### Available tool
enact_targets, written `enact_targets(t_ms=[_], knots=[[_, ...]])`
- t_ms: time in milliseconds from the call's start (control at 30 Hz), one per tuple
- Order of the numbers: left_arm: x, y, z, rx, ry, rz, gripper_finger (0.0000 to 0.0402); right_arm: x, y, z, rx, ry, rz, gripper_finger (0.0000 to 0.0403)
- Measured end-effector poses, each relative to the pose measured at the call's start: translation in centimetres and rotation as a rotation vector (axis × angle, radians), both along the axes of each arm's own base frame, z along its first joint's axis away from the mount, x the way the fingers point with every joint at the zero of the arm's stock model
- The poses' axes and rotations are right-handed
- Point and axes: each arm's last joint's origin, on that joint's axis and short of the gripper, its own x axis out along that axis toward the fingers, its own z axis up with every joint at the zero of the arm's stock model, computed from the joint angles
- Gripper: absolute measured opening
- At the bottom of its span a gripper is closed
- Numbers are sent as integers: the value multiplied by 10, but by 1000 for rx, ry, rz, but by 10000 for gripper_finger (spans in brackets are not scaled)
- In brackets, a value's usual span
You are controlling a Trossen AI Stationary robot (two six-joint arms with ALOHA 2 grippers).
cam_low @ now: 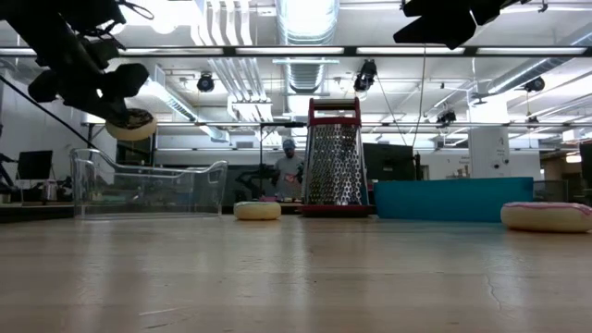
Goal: Pick & Place Food Item
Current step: Put the black donut into the transparent bin
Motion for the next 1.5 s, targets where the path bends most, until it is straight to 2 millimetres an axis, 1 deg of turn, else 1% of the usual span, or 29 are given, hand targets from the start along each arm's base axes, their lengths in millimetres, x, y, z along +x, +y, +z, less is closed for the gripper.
enact_targets(t_ms=[167, 367, 500, 567, 800, 1000, 1200, 1500], knots=[[-1, 7, -2, -38, 39, 19, 132, 0, 0, 0, 0, 0, 0, 350], [2, 12, -5, -60, 78, 24, 132, 0, 0, 0, 0, 0, 0, 343], [9, 13, -7, -80, 69, 8, 133, 0, 0, 0, 0, 0, 0, 340], [11, 14, -8, -79, 93, 0, 133, 0, 0, 0, 0, 0, 0, 341], [15, 18, -12, -85, 130, 13, 135, 0, 0, 0, -1, 0, 0, 350], [18, 19, -15, -103, 149, 12, 135, 0, 0, 0, -1, 0, -1, 345], [22, 21, -24, -146, 183, -2, 135, 0, 0, 0, -1, 1, -1, 341], [31, 29, -34, -224, 239, -44, 135, 0, 0, 0, -1, 1, -1, 350]])
